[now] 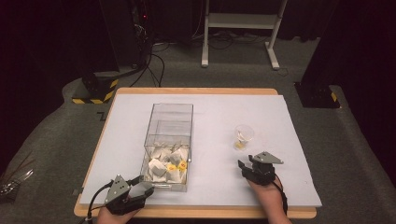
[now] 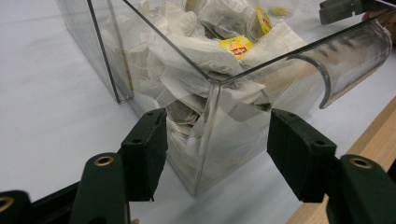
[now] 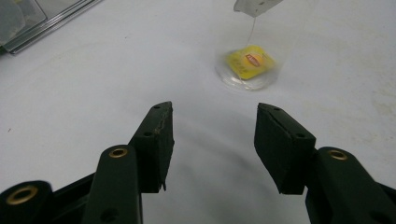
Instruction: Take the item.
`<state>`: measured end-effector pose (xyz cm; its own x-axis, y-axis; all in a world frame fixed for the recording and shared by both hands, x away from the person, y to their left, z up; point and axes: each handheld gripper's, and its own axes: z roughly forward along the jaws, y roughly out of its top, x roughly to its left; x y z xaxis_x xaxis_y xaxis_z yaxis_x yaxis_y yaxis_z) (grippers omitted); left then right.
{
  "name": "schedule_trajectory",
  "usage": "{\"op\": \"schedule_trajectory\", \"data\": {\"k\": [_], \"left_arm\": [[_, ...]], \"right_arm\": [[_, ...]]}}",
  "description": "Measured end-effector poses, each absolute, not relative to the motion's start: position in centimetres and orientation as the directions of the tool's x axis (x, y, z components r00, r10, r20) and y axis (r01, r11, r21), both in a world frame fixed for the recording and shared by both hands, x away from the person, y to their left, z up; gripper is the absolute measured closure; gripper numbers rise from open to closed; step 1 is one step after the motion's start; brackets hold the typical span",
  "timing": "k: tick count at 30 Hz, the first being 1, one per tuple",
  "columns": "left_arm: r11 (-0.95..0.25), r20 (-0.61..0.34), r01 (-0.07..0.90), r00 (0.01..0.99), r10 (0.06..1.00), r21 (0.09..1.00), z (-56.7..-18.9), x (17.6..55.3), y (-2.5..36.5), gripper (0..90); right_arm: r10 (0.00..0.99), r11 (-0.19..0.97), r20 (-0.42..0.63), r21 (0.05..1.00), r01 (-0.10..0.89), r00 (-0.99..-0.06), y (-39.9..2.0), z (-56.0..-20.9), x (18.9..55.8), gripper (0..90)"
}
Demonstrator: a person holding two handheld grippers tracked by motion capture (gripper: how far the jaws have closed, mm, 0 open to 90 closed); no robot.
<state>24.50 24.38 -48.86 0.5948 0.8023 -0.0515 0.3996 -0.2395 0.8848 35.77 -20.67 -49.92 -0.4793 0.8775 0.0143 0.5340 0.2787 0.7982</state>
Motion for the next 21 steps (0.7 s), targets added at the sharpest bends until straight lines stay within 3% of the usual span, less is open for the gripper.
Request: {"op": "schedule_trajectory", "data": {"k": [21], "left_arm": [[-0.24,-0.022,0.385,0.564,0.825,0.891,-48.7,25.7,23.5,40.8]], "right_arm": [[0.874,0.273,0.031,0.794,0.543,-0.485,-20.7,-50.0,35.9,46.0]]}}
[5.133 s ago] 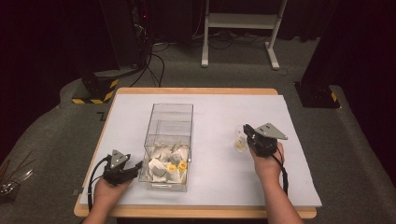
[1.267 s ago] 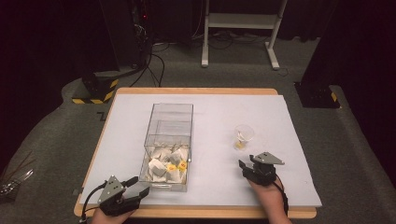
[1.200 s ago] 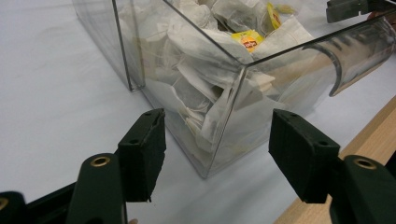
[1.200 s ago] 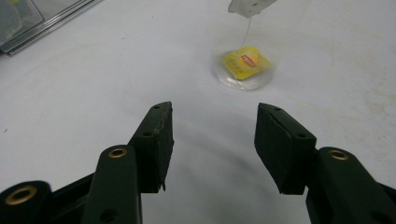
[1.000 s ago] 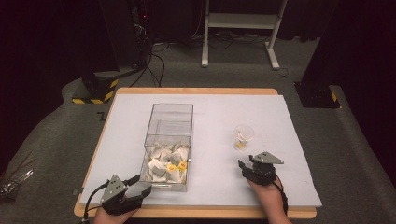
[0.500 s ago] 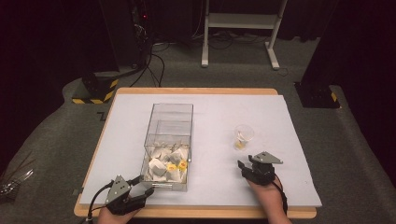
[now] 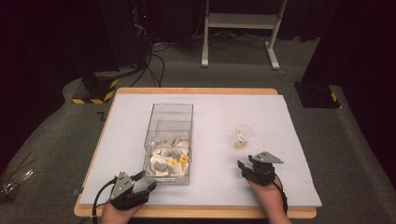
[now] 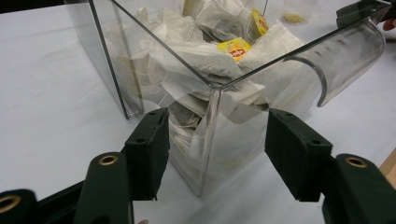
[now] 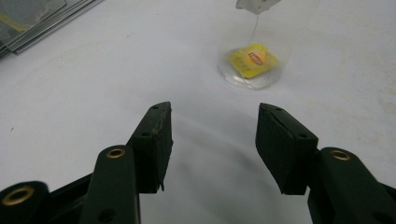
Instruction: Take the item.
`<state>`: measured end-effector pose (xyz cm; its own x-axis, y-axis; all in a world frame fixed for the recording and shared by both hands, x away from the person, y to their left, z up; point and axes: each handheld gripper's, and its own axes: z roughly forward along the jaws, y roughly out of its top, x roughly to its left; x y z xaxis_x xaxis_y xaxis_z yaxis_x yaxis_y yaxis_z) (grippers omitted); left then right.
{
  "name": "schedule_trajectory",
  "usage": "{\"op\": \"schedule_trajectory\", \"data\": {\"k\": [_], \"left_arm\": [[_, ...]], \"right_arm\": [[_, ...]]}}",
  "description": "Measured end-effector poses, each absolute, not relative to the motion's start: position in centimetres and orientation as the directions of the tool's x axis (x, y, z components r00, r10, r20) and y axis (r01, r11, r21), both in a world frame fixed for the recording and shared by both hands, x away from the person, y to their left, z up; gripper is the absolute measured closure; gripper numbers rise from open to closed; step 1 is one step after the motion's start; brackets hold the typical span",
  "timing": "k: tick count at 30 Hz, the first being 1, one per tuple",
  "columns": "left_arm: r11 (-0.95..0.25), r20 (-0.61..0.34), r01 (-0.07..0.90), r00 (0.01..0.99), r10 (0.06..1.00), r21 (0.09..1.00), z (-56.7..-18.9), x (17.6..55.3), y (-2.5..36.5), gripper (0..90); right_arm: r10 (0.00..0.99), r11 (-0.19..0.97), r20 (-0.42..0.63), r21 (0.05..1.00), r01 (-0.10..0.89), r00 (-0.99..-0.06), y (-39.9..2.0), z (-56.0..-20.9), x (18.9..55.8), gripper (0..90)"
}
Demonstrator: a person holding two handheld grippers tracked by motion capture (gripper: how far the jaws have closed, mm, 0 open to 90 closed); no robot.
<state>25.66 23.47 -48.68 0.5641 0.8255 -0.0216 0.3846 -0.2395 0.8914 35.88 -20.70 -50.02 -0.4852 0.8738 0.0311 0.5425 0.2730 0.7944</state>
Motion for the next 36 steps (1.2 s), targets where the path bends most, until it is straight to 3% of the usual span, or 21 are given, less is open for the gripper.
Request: {"op": "schedule_trajectory", "data": {"k": [30,34,36], "left_arm": [[-0.178,-0.042,0.349,0.54,0.841,0.92,-48.7,28.1,24.2,47.5],[-0.165,-0.038,0.333,0.526,0.849,0.928,-48.5,28.1,24.5,56.2],[-0.153,-0.049,0.331,0.529,0.847,0.931,-48.4,28.2,24.5,56.2]], "right_arm": [[0.878,0.276,0.032,0.782,0.559,-0.477,-20.6,-50.1,36.0,45.4],[0.877,0.281,0.024,0.784,0.553,-0.481,-20.6,-50.1,36.0,45.4],[0.878,0.278,0.028,0.784,0.555,-0.479,-20.6,-50.1,36.0,45.4]]}}
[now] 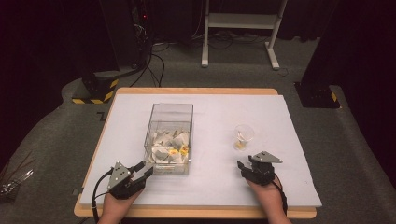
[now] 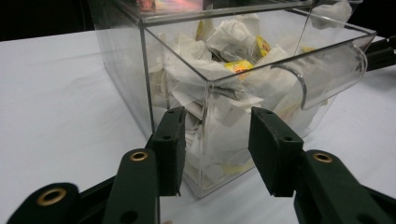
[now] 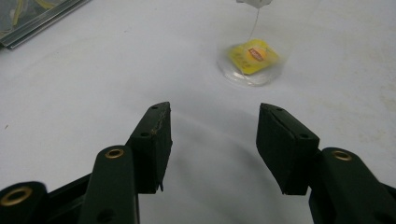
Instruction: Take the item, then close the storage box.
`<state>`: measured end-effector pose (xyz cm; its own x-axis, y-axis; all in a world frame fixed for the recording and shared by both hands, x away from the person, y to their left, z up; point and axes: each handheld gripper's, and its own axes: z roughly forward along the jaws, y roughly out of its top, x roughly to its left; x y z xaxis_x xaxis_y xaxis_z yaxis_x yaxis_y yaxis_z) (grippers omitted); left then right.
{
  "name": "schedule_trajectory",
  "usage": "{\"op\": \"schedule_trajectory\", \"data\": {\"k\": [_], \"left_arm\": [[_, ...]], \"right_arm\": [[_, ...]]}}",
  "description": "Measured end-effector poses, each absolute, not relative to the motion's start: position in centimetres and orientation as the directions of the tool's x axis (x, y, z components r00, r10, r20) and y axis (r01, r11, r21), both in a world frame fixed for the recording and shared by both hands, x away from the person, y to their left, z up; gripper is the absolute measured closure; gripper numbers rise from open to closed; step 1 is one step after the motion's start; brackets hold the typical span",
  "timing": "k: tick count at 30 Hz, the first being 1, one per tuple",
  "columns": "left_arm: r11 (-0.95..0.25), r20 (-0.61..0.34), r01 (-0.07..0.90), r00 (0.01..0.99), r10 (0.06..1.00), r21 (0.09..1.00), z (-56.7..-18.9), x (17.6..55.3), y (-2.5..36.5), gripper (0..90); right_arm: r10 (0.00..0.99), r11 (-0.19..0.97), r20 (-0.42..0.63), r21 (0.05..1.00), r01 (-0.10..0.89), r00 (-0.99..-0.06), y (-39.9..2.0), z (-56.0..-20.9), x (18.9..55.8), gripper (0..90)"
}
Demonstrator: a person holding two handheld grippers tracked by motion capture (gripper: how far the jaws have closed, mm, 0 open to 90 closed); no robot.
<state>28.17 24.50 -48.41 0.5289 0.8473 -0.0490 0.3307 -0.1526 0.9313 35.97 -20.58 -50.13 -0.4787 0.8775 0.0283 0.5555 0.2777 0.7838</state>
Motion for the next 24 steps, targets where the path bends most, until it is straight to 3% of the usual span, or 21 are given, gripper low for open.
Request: {"op": "schedule_trajectory", "data": {"k": [12,24], "left_arm": [[-0.179,0.002,0.311,0.495,0.869,0.933,-48.22,28.42,23.65,39.2],[-0.148,-0.027,0.344,0.455,0.89,0.927,-48.3,29.01,23.76,25.0]], "right_arm": [[0.876,0.288,0.013,0.787,0.545,-0.482,-20.49,-50.15,35.89,45.3],[0.875,0.29,0.012,0.788,0.543,-0.484,-20.48,-50.14,35.85,45.2]]}}
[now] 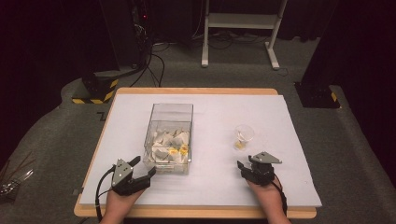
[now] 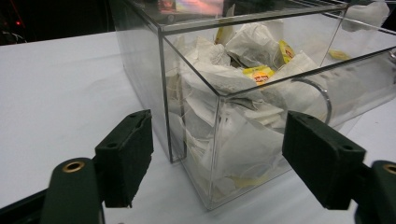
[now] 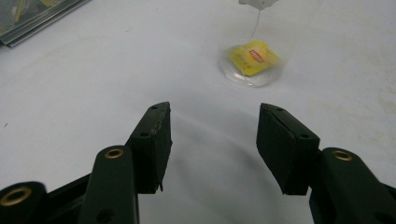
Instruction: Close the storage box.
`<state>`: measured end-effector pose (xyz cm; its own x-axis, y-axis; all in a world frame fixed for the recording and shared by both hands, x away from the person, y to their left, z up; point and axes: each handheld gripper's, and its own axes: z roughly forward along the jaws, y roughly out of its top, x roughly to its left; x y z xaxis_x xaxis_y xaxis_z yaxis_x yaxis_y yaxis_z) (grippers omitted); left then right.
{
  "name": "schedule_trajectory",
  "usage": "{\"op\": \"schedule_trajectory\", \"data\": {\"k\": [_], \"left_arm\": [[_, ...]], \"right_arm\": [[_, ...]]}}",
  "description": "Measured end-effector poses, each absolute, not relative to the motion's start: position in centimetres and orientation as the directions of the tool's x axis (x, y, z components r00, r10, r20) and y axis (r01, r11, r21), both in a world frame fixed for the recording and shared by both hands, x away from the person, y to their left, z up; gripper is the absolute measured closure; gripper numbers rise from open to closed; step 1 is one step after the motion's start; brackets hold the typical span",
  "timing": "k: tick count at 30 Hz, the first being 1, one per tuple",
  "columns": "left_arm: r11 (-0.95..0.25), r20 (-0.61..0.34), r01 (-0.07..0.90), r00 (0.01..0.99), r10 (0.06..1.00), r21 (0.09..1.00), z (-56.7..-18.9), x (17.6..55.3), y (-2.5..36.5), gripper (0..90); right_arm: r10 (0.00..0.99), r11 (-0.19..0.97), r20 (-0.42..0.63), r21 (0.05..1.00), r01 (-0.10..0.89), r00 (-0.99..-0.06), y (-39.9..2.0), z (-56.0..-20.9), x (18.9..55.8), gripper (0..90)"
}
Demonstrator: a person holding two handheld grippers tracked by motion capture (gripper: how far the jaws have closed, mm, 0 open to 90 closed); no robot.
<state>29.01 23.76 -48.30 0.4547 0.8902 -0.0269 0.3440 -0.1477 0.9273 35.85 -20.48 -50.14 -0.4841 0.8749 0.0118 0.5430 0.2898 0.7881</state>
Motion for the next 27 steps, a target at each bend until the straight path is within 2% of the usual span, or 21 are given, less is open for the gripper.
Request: {"op": "schedule_trajectory", "data": {"k": [27], "left_arm": [[-0.13,-0.063,0.384,0.452,0.89,0.914,-48.59,29.8,23.95,22.0]], "right_arm": [[0.871,0.305,0.004,0.78,0.546,-0.492,-20.31,-50.17,35.9,45.3]]}}
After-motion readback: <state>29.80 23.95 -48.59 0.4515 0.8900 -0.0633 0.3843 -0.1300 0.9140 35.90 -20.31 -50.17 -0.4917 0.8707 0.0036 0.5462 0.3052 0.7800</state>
